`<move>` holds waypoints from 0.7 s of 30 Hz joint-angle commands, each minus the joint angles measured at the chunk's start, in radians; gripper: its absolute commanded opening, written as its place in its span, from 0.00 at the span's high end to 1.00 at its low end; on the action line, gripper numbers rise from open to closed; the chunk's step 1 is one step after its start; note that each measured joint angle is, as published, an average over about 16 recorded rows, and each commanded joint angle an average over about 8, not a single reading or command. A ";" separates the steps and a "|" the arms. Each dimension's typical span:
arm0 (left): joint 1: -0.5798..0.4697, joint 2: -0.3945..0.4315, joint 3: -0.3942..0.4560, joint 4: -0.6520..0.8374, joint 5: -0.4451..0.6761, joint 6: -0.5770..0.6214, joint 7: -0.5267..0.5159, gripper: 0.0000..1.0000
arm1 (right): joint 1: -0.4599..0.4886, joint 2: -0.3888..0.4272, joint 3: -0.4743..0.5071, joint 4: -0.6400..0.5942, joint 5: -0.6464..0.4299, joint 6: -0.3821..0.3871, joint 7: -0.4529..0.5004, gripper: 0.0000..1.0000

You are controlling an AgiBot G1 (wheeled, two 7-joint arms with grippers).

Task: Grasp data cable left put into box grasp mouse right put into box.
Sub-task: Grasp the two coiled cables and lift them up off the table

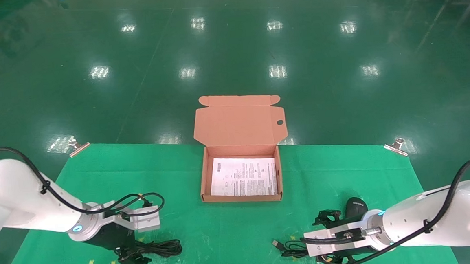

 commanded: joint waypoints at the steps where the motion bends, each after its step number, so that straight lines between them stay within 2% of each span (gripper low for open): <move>1: 0.001 0.000 0.000 -0.003 -0.001 0.002 -0.001 1.00 | 0.001 0.001 -0.001 0.002 -0.001 -0.002 0.001 1.00; 21: 0.003 -0.002 -0.001 -0.014 -0.003 0.008 -0.003 1.00 | 0.003 0.005 -0.004 0.009 -0.005 -0.008 0.003 1.00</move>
